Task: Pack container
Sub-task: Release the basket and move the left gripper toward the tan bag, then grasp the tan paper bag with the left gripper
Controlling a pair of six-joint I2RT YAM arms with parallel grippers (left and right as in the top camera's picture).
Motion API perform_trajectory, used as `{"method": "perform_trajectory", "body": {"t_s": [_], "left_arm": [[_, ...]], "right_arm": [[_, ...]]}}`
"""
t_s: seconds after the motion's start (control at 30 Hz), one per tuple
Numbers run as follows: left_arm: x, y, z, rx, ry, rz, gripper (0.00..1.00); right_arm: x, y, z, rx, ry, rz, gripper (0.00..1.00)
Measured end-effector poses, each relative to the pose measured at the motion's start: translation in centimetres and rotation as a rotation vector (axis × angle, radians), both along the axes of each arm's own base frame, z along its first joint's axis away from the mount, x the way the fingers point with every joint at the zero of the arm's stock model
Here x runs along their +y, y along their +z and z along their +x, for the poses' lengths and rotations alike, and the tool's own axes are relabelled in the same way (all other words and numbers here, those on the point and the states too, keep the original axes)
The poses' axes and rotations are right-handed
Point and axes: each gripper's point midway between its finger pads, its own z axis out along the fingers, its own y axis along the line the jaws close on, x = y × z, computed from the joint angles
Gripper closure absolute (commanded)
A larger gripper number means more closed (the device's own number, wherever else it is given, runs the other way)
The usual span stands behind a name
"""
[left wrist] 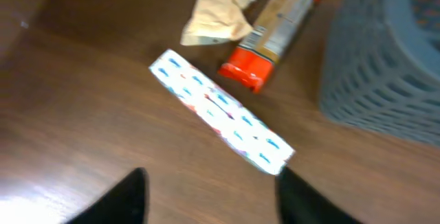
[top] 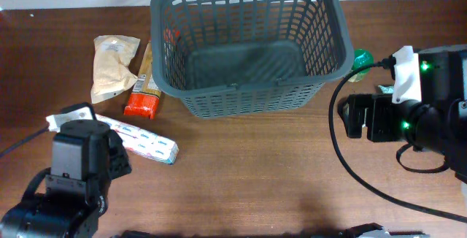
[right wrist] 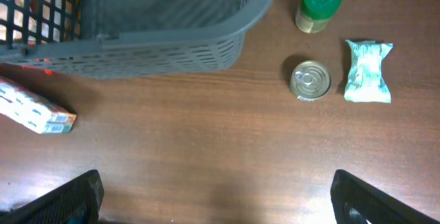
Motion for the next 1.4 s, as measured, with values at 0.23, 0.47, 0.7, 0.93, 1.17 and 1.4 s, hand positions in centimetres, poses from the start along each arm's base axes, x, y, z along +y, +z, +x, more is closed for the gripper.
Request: {"method": "perform_trajectory", "body": {"t_s": [0.23, 0.47, 0.7, 0.93, 1.17, 1.4], "left_arm": [[2.2, 0.4, 3.0, -0.016, 0.078, 0.058, 0.01], [5.9, -0.8, 7.9, 0.005, 0.094, 0.053, 0.01], [12.0, -3.8, 12.1, 0.039, 0.079, 0.021, 0.0], [13.7, -10.3, 17.1, 0.139, 0.015, -0.032, 0.01], [13.8, -15.3, 21.8, 0.154, -0.045, -0.04, 0.01], [10.9, -17.8, 27.3, 0.086, -0.138, 0.0, 0.01]], "right_arm": [[0.0, 0.0, 0.0, 0.001, 0.001, 0.001, 0.01], [0.0, 0.0, 0.0, 0.001, 0.001, 0.001, 0.01], [0.0, 0.0, 0.0, 0.001, 0.001, 0.001, 0.01], [0.0, 0.0, 0.0, 0.002, 0.002, 0.0, 0.01], [0.0, 0.0, 0.0, 0.001, 0.004, -0.001, 0.01], [0.0, -0.1, 0.1, 0.002, 0.004, -0.001, 0.01]]}}
